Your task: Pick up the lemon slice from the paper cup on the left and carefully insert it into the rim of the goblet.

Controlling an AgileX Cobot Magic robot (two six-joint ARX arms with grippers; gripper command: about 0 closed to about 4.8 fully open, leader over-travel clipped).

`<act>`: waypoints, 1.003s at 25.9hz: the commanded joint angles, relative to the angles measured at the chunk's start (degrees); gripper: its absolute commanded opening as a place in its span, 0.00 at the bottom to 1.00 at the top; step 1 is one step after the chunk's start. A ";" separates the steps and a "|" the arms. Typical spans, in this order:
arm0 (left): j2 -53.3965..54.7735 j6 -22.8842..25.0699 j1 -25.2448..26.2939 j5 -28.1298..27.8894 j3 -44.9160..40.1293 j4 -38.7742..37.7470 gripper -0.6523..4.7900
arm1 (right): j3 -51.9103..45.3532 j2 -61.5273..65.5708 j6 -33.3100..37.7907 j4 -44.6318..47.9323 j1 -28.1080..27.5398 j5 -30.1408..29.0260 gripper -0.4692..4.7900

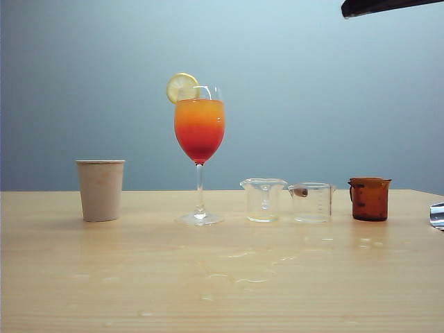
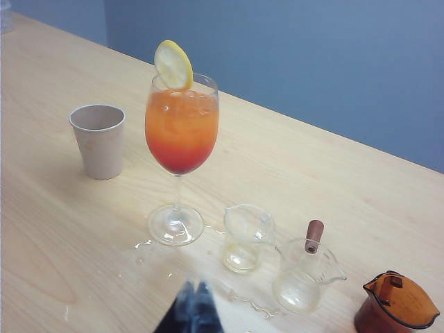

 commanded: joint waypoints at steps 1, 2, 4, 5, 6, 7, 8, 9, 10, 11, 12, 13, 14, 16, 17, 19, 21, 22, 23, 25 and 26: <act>0.00 -0.17 0.00 -0.17 0.22 0.44 0.11 | -0.31 -1.18 0.02 0.68 -0.33 1.01 0.09; 0.00 -0.17 0.00 -0.17 0.22 0.42 0.11 | -0.59 -1.79 0.04 0.81 -0.94 2.34 0.09; 0.00 -0.17 0.00 -0.17 0.22 0.37 0.11 | -1.77 -3.26 0.02 1.68 -3.10 4.44 0.09; 0.00 -0.17 0.00 -0.15 0.22 0.28 0.11 | -2.84 -4.59 0.02 2.05 -5.22 4.48 0.09; 0.00 -0.17 0.00 -0.17 0.22 0.13 0.11 | -3.72 -5.73 0.02 2.21 -7.26 3.74 0.09; 0.00 -0.17 0.00 -0.20 0.22 -0.04 0.11 | -4.57 -6.84 0.02 2.16 -9.42 2.91 0.09; 0.00 -0.17 0.00 -0.20 0.22 -0.13 0.11 | -5.57 -8.24 0.02 2.12 -12.33 1.70 0.09; 0.00 -0.17 0.02 -0.17 0.22 -0.15 0.11 | -6.40 -9.38 0.00 2.10 -14.71 0.57 0.09; 0.00 -0.17 0.00 -0.17 0.22 -0.11 0.11 | -7.30 -10.58 0.00 2.14 -17.16 -0.50 0.09; 0.00 -0.17 0.00 -0.17 0.22 -0.13 0.11 | -8.44 -12.46 0.00 2.23 -20.13 -1.75 0.09; 0.00 -0.17 0.00 -0.17 0.22 -0.17 0.11 | -9.40 -14.10 0.00 2.29 -22.34 -2.89 0.09; 0.00 -0.17 0.00 -0.20 0.22 -0.20 0.11 | -10.36 -15.80 0.02 2.27 -24.52 -4.24 0.09; 0.00 -0.17 0.04 -0.17 0.22 -0.26 0.11 | -12.50 -19.87 0.02 2.27 -28.72 -7.82 0.09; 0.00 -0.17 0.04 -0.17 0.22 -0.31 0.11 | -14.62 -23.80 0.04 2.29 -32.06 -10.97 0.09; 0.00 -0.17 0.04 -0.17 0.22 -0.33 0.11 | -15.52 -25.31 0.04 2.29 -33.33 -11.67 0.09; 0.00 -0.17 0.02 -0.17 0.22 -0.33 0.11 | -17.49 -28.15 0.07 2.29 -35.65 -11.65 0.09; 0.00 -0.17 0.02 -0.17 0.22 -0.35 0.11 | -19.41 -30.32 0.09 2.32 -37.24 -11.63 0.09; 0.00 -0.17 0.04 -0.17 0.22 -0.35 0.11 | -20.24 -31.04 0.09 2.32 -37.62 -11.63 0.09; 0.00 -0.17 0.02 -0.17 0.22 -0.33 0.11 | -21.29 -31.93 0.09 2.29 -38.03 -11.61 0.09; 0.00 -0.17 0.00 -0.17 0.22 -0.35 0.11 | -24.11 -34.60 0.24 2.32 -38.66 -11.58 0.09; 0.00 -0.17 0.00 -0.17 0.22 -0.35 0.11 | -24.96 -35.39 0.52 2.34 -38.69 -11.54 0.09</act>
